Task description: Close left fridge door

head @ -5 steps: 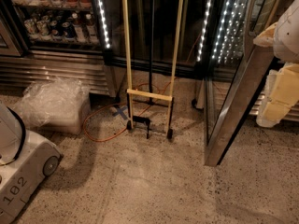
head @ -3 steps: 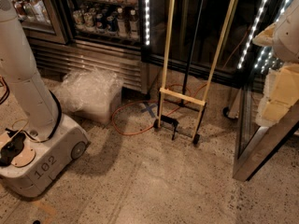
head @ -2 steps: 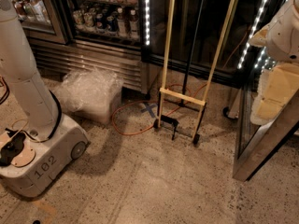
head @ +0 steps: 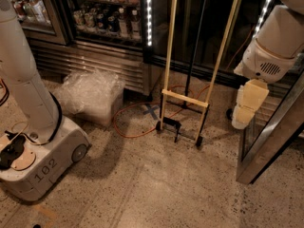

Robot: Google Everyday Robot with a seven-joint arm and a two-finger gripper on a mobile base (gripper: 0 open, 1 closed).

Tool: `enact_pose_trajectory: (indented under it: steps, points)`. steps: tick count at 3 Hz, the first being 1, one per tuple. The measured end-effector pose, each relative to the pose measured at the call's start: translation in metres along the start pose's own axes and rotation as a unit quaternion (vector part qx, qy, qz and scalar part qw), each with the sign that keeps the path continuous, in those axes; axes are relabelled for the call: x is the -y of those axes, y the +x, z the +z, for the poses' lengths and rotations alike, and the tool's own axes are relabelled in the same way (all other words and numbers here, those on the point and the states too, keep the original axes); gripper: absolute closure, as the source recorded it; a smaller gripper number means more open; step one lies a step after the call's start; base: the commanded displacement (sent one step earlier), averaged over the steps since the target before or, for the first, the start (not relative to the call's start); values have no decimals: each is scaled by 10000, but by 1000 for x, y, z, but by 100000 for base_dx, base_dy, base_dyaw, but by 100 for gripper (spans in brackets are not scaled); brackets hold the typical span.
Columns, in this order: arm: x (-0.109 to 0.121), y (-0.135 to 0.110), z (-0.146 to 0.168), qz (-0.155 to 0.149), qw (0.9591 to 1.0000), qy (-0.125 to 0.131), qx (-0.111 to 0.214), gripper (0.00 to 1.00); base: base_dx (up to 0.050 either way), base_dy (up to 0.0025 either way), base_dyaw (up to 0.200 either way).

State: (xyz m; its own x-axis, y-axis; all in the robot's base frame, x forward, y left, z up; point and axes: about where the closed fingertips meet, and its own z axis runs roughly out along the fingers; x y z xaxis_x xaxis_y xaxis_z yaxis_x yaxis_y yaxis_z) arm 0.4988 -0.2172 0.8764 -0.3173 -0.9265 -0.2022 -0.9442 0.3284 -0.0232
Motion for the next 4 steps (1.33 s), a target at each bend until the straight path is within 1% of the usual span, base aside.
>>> enact_pose_trajectory:
  steps: [1, 2, 3, 4]
  points:
    - [1, -1, 0, -4, 10000, 2, 6, 0, 0, 0, 0]
    - [-1, -2, -4, 10, 9991, 416, 106, 0, 0, 0, 0]
    - [-2, -8, -9, 7, 9929, 1167, 237, 0, 0, 0, 0]
    - [-2, -8, -9, 7, 9929, 1167, 237, 0, 0, 0, 0]
